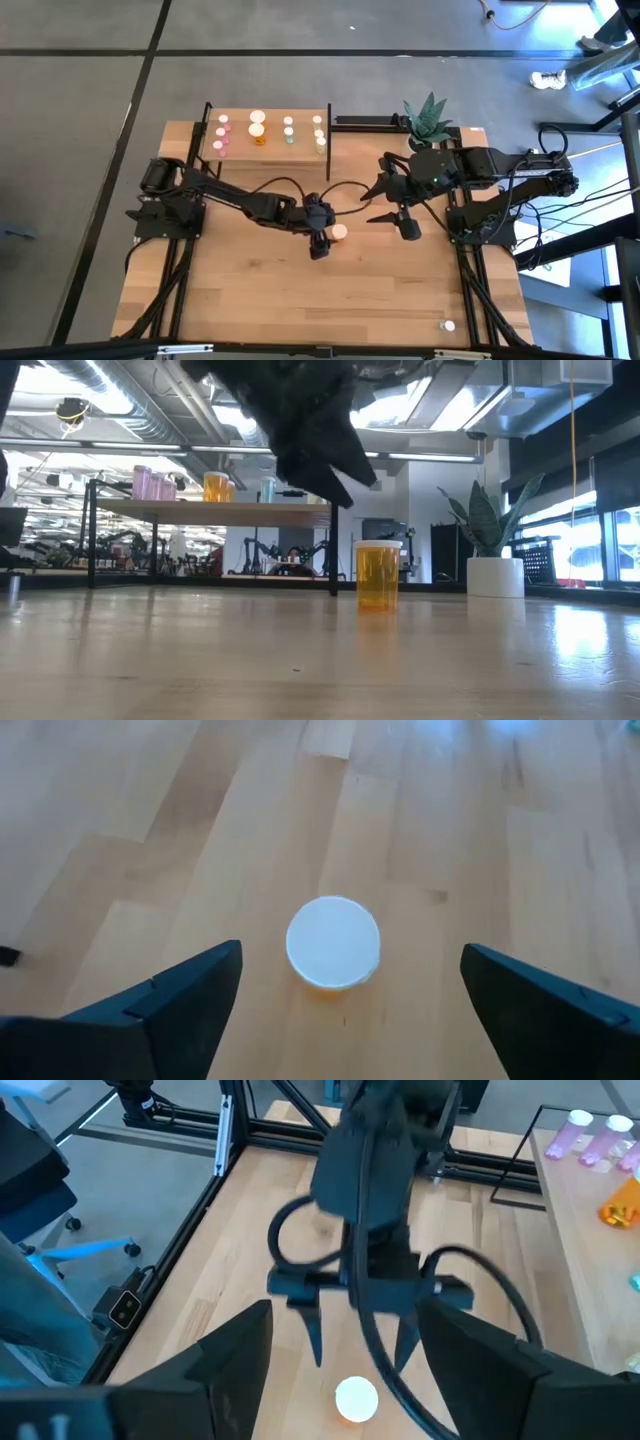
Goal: Pick and place medicine bottles onto shelf by color
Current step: Put the orange pill bottle on the shelf aligned with the other orange pill bottles
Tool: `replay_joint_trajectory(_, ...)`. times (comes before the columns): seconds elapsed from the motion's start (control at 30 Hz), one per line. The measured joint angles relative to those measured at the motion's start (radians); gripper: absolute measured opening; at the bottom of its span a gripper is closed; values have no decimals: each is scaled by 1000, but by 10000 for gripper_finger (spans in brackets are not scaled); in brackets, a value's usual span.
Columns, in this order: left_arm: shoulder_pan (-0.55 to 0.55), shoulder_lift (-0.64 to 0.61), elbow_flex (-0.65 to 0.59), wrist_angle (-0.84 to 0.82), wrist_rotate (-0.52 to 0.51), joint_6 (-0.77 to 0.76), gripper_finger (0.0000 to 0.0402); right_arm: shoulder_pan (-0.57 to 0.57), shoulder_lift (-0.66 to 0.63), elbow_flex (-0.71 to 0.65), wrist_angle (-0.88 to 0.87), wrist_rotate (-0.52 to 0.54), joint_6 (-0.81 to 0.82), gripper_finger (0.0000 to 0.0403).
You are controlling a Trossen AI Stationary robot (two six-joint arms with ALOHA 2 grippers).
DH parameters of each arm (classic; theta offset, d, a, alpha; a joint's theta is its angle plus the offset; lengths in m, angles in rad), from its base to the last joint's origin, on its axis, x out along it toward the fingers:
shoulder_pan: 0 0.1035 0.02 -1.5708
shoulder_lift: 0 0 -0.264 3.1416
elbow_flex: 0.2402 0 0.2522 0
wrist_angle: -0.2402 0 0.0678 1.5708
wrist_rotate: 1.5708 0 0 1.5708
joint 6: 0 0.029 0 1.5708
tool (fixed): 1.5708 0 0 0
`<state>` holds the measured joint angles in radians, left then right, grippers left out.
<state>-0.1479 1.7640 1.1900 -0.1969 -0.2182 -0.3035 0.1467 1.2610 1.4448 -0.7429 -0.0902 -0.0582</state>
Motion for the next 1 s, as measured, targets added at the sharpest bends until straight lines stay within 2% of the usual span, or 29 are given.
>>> replay_joint_trajectory(0.67, 10, 191, 0, 180, -29, 1, 365, 0, 0, 0, 5, 0, 1, 252)
replay_joint_trajectory(1.0, 10, 197, 0, 202, -31, -2, 365, 0, 0, 0, 9, 0, 1, 252)
